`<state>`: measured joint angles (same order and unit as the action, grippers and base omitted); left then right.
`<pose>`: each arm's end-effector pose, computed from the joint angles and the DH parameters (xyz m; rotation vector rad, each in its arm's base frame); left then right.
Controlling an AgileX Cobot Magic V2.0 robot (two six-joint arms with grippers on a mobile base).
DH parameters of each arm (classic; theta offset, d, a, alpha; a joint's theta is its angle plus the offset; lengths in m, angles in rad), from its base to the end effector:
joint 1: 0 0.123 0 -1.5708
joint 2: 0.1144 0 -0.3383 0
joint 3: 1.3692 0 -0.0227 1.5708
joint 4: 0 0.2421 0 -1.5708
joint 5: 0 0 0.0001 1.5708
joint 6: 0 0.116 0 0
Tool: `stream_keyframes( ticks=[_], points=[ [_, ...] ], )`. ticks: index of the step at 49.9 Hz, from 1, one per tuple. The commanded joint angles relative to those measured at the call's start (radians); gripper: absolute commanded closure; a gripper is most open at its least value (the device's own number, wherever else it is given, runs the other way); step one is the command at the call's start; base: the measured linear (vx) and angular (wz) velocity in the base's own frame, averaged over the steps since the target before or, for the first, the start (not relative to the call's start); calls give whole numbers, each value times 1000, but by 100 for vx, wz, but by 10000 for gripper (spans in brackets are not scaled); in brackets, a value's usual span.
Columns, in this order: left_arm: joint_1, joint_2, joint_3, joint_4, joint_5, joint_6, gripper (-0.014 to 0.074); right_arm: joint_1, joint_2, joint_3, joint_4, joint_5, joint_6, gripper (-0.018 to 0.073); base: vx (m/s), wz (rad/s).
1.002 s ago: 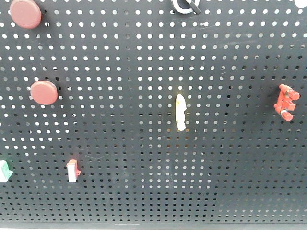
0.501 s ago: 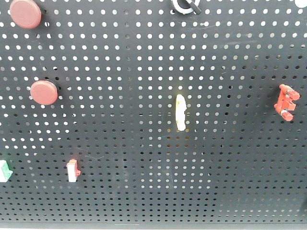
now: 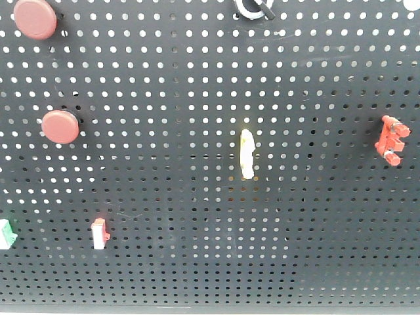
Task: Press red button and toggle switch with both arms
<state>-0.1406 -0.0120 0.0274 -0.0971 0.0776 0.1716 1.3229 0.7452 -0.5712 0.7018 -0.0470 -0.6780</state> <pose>0.0190 -0.0036 0.1969 0.1753 1.5667 -0.0575 0.0372 0.1331 0.3749 -1.0203 1.3836 0.9980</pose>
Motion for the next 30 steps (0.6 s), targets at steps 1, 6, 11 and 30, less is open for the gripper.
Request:
stream_keyframes(
  ticks=[1, 6, 11, 30],
  points=[
    [1, -6, 35, -2, -78, -10, 595, -14, 40, -26, -304, 15, 255, 562, 0, 0],
    [1, -6, 35, -2, -78, -10, 595, -92, 68, -26, -526, 28, 450, 562, 0, 0],
    [1, -6, 35, -2, -78, -10, 595, -255, 85, -26, -659, 47, 569, 562, 0, 0],
    [1, -6, 35, -2, -78, -8, 595, -982, 64, -26, -733, 169, 455, 562, 0, 0]
  ],
)
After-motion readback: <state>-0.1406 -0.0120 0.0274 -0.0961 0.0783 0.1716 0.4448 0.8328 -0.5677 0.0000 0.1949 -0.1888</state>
